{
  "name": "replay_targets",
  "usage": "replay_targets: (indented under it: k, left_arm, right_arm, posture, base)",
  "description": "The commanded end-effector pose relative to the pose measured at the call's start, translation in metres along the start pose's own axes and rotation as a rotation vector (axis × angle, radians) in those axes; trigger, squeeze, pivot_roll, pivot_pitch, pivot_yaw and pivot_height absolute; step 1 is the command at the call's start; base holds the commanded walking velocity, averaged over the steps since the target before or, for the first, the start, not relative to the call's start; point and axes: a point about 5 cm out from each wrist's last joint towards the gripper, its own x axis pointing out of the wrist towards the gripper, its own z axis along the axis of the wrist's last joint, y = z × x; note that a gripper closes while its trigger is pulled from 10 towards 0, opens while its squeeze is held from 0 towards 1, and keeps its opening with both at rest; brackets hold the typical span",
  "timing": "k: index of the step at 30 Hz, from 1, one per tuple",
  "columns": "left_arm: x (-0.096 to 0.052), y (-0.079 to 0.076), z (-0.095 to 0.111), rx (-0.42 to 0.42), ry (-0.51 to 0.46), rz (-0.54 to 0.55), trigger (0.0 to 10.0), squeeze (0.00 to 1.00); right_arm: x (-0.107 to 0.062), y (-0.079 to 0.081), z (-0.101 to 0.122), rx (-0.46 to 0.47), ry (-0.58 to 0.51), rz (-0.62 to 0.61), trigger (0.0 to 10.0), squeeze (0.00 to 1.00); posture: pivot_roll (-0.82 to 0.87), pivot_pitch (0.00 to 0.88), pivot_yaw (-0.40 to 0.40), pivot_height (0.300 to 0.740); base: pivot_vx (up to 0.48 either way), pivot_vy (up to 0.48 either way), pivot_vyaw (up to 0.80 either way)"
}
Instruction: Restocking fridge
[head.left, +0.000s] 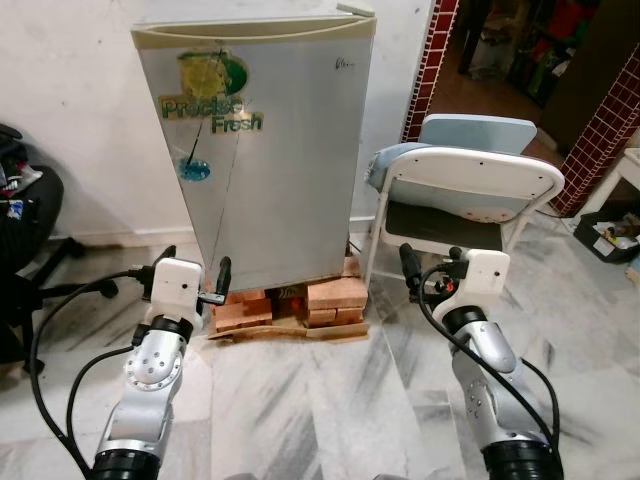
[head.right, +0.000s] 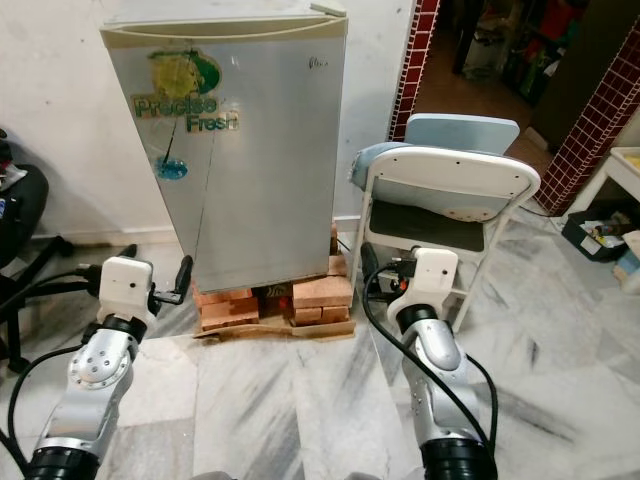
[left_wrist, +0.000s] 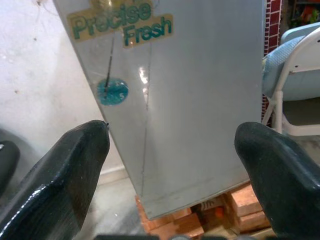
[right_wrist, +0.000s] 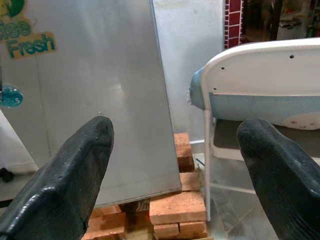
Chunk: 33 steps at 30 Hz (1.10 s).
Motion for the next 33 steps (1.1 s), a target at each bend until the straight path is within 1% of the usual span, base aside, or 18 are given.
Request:
replay_targets:
  k: [1,6,8,10,11,12,14,15,18,21,24,27,29,33]
  left_arm:
    - [0.002,0.0,0.0,-0.003,0.007,-0.002,10.0,0.0]
    - [0.0,0.001,-0.002,-0.008,0.018,0.001,10.0,0.0]
    - [0.001,0.004,-0.002,-0.013,0.023,0.013,10.0,0.0]
    - [0.002,0.005,-0.001,-0.011,0.019,0.018,10.0,0.0]
    - [0.002,0.006,-0.001,-0.013,0.015,0.023,10.0,0.0]
    - [0.003,0.008,0.0,-0.004,0.008,0.03,10.0,0.0]
    - [0.003,0.009,-0.001,-0.003,0.007,0.027,10.0,0.0]
    - [0.003,0.008,0.0,-0.001,0.007,0.025,10.0,0.0]
    - [0.002,0.007,0.001,0.001,0.003,0.02,10.0,0.0]
    - [0.001,0.009,-0.001,-0.01,0.012,0.033,10.0,0.0]
    - [0.001,0.01,-0.003,-0.017,0.029,0.036,10.0,0.0]
    - [0.001,0.011,-0.003,-0.013,0.027,0.034,10.0,0.0]
    - [0.002,0.012,-0.003,-0.018,0.026,0.045,10.0,0.0]
    - [0.002,0.014,-0.003,-0.027,0.023,0.056,10.0,0.0]
  right_arm:
    - [0.002,-0.001,0.005,-0.014,-0.016,0.004,10.0,0.0]
    - [0.003,-0.002,0.005,-0.017,-0.011,-0.001,10.0,0.0]
    - [0.004,-0.004,0.007,-0.029,-0.026,-0.032,10.0,0.0]
    - [0.005,-0.005,0.013,-0.061,-0.056,-0.048,10.0,0.0]
    - [0.008,-0.003,0.018,-0.077,-0.077,-0.034,10.0,0.0]
    - [0.016,0.008,0.028,-0.093,-0.112,0.026,10.0,0.0]
    - [0.023,0.017,0.036,-0.096,-0.139,0.075,10.0,0.0]
    - [0.024,0.017,0.038,-0.1,-0.144,0.077,10.0,0.0]
    - [0.025,0.016,0.038,-0.086,-0.143,0.071,10.0,0.0]
    - [0.022,0.013,0.032,-0.083,-0.131,0.062,10.0,0.0]
    - [0.021,0.013,0.03,-0.07,-0.125,0.062,10.0,0.0]
    - [0.022,0.029,0.035,-0.073,-0.156,0.158,10.0,0.0]
    - [0.024,0.034,0.038,-0.079,-0.166,0.177,10.0,0.0]
    - [0.024,0.023,0.034,-0.073,-0.148,0.129,10.0,0.0]
  posture:
    - [-0.04,0.0,0.002,0.74]
    - [-0.03,0.0,-0.001,0.74]
    - [-0.01,0.0,-0.015,0.74]
    - [-0.01,0.0,-0.016,0.74]
    - [-0.01,0.0,-0.015,0.74]
    - [0.0,0.0,-0.013,0.74]
    - [0.01,0.0,-0.013,0.74]
    - [0.01,0.0,-0.014,0.74]
    - [0.02,0.0,-0.016,0.74]
    - [0.03,0.0,-0.02,0.74]
    - [0.03,0.0,-0.021,0.74]
    - [0.03,0.0,-0.033,0.74]
    - [0.03,0.0,-0.035,0.74]
    - [0.04,0.0,-0.034,0.74]
  base:
    - [0.0,0.0,0.0]
    - [0.0,0.0,0.0]
    - [0.0,0.48,0.0]
    - [0.0,0.48,0.0]
    - [0.0,0.48,0.0]
    - [0.0,0.0,0.0]
    - [0.0,0.0,0.0]
    - [0.0,0.0,0.0]
    - [0.0,0.0,0.0]
    - [0.0,0.0,0.0]
    - [0.0,0.304,0.0]
    - [0.0,0.48,0.0]
    - [0.0,0.48,0.0]
    - [0.0,0.48,0.0]
